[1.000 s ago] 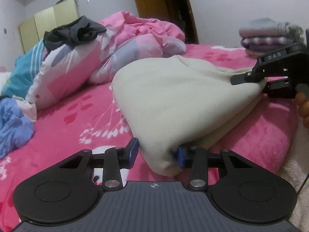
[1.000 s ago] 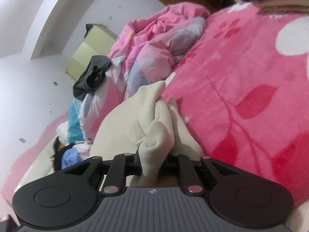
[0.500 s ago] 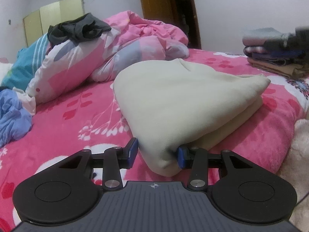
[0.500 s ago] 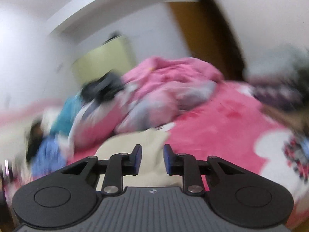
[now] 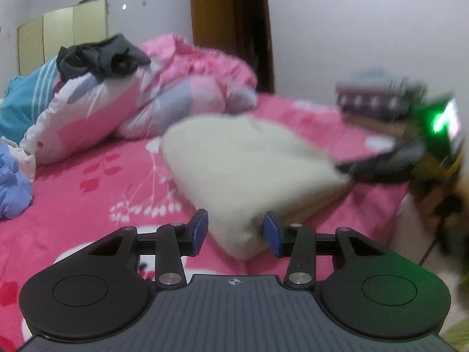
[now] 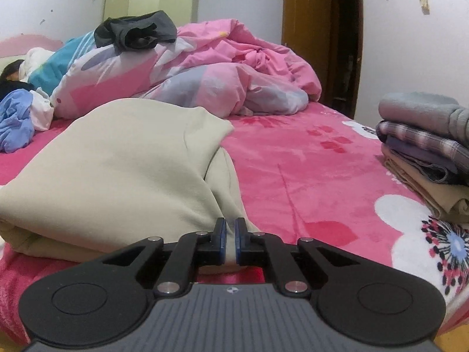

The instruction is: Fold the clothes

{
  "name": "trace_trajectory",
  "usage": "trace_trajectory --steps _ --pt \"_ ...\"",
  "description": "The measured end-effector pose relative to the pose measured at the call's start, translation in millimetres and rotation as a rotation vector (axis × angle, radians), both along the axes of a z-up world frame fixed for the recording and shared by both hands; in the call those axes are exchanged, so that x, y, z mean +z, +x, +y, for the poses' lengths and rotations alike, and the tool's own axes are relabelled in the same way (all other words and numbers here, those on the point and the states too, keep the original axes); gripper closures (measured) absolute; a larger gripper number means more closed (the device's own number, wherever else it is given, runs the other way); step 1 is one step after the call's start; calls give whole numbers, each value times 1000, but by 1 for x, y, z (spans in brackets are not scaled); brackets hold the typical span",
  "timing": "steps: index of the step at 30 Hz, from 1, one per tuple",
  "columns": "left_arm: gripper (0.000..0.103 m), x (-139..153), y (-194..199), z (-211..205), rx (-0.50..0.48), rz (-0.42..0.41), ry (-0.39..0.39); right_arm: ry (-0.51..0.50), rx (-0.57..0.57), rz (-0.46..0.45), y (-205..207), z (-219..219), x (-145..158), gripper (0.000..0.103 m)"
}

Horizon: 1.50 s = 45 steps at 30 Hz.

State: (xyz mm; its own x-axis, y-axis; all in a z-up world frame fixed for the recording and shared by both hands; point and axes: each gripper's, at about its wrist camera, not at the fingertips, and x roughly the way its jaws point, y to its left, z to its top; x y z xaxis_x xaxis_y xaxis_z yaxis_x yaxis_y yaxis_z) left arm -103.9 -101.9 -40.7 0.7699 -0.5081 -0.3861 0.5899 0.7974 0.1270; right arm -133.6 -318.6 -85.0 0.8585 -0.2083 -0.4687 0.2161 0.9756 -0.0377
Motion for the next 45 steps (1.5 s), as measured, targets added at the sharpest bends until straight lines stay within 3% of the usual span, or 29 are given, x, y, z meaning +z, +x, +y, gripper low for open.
trace_trajectory --steps 4,8,13,22,24,27,32,33,35,37,38,40,42,43,45 --pt "56 10 -1 5 -46 -20 -33 -2 10 -14 -1 -1 4 99" --pt "56 -13 22 -14 -49 50 7 -17 57 -91 5 -2 41 98" --pt "57 -20 23 -13 -43 61 -5 -36 116 -187 13 -4 88 98" --pt "56 -31 21 -12 -32 54 -28 -11 274 136 134 -1 13 100" --pt "56 -33 20 -13 -26 43 -32 6 270 148 136 -4 22 100" --pt "56 -37 19 -8 -19 42 -65 -46 266 154 140 8 51 99" --pt "56 -37 16 -7 -13 31 -77 38 456 -5 151 46 100 99" --pt "56 -38 16 -6 -13 28 -79 56 492 -8 158 54 101 99" --pt "56 -39 17 -5 -12 26 -85 37 507 90 183 65 70 100" --pt "56 -40 19 -5 -11 29 -90 44 448 203 212 61 20 101" --pt "56 -39 19 -6 -10 22 -91 87 429 219 219 54 16 102" --pt "56 -39 18 -4 -6 25 -98 124 421 232 224 50 26 102" --pt "56 -39 17 -2 -4 30 -108 45 437 235 220 61 38 101" --pt "56 -39 17 -1 -3 32 -112 23 459 203 215 66 47 101" --pt "56 -40 17 0 1 37 -122 84 519 121 205 67 67 101"
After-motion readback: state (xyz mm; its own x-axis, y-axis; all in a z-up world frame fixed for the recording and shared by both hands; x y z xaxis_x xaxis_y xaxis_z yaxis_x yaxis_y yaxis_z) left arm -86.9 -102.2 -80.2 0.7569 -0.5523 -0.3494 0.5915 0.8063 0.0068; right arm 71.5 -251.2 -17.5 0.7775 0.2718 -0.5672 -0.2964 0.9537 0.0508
